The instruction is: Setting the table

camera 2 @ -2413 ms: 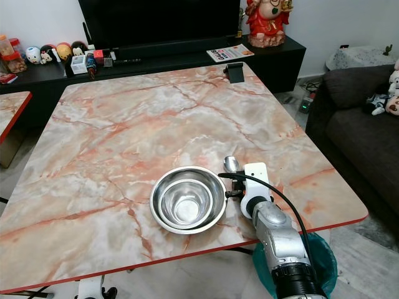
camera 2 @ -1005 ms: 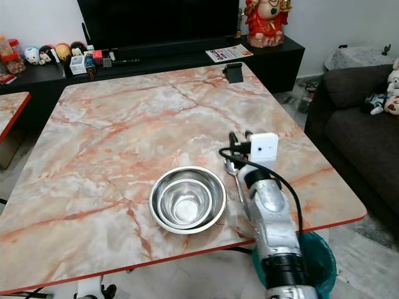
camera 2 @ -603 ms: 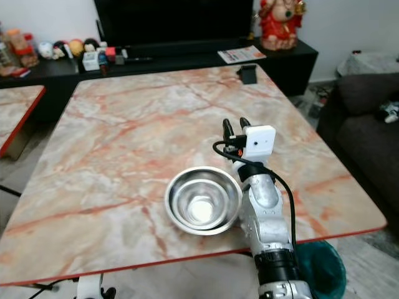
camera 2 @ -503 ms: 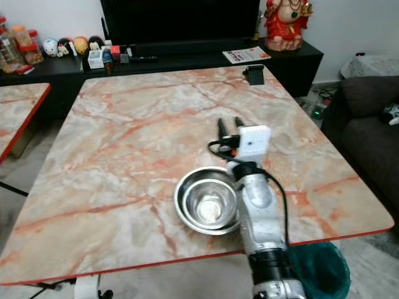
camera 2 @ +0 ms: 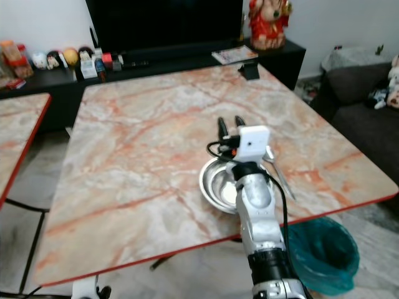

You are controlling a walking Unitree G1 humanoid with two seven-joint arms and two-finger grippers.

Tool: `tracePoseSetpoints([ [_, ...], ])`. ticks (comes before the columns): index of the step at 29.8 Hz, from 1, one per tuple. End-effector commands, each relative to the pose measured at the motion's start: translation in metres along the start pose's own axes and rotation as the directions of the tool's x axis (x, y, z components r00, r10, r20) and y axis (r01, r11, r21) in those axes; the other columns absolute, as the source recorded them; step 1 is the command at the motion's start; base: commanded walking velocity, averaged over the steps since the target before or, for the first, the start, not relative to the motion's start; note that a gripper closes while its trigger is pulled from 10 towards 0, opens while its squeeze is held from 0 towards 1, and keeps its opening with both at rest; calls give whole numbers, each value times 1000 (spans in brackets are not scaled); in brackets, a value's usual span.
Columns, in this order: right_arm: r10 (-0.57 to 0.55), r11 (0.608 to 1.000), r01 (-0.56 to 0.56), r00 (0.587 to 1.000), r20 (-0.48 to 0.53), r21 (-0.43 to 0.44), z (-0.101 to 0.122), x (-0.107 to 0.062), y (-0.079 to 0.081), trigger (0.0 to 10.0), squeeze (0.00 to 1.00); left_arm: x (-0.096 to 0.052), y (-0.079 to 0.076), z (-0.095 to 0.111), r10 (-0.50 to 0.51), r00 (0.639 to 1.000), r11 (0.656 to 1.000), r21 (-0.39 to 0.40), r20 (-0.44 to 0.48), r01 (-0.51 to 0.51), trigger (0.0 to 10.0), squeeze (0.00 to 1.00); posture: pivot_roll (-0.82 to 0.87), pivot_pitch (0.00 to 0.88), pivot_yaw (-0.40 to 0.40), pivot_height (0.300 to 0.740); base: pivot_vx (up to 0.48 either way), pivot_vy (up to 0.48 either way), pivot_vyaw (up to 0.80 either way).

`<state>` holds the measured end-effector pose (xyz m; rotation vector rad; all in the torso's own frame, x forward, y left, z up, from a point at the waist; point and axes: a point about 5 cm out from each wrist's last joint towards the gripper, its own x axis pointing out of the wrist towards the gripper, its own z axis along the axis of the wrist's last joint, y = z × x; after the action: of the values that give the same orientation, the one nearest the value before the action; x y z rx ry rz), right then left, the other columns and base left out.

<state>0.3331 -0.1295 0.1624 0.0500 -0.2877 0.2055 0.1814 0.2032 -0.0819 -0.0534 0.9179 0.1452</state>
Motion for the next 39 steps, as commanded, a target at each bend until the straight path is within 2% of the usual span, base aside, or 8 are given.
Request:
tracePoseSetpoints([
  [1, -20, 1000, 20, 1000, 4, -4, 1, -1, -6, 10000, 0, 0, 0, 0, 2, 1000, 1000, -14, -5, -2, 10000, 0, -34, 0, 76, 740, 0, 326, 0],
  [8, -21, 1000, 21, 1000, 7, -3, 0, 0, -6, 10000, 0, 0, 0, 0, 3, 1000, 1000, -14, -5, -3, 10000, 0, -34, 0, 76, 740, 0, 326, 254],
  [13, 10, 1000, -11, 1000, 18, 13, -2, -1, 4, 10000, 0, -2, 10, -5, 21, 1000, 1000, -2, -18, -22, 10000, 0, -11, 0, 79, 740, 0, 325, 655],
  [16, -3, 999, 2, 1000, 16, 35, -3, -1, 3, 10000, 0, -2, 11, -6, 23, 1000, 1000, -1, -18, -23, 10000, 0, -11, 0, 79, 740, 0, 322, 0],
  [22, 11, 1000, -11, 1000, 23, 13, -4, -3, 6, 10000, 0, -2, 13, -6, 24, 999, 1000, 7, -21, -24, 10000, 0, -13, 0, 87, 740, 0, 326, 84],
  [24, 13, 1000, -13, 1000, 26, 15, -4, -3, 7, 10000, 0, -2, 13, -6, 23, 1000, 1000, 9, -21, -23, 10000, 0, -13, 0, 86, 740, 0, 326, 725],
  [26, 7, 999, -8, 1000, 22, 35, -6, -3, 8, 10000, 0, -2, 13, -7, 23, 1000, 1000, 9, -21, -23, 10000, 0, -12, 0, 85, 740, 0, 330, 0],
  [39, 10, 999, -11, 1000, 7, 39, -9, -2, 8, 10000, 0, -4, 16, -10, 27, 999, 1000, 11, -30, -26, 10000, 0, -9, 0, 85, 740, 0, 335, 0],
])
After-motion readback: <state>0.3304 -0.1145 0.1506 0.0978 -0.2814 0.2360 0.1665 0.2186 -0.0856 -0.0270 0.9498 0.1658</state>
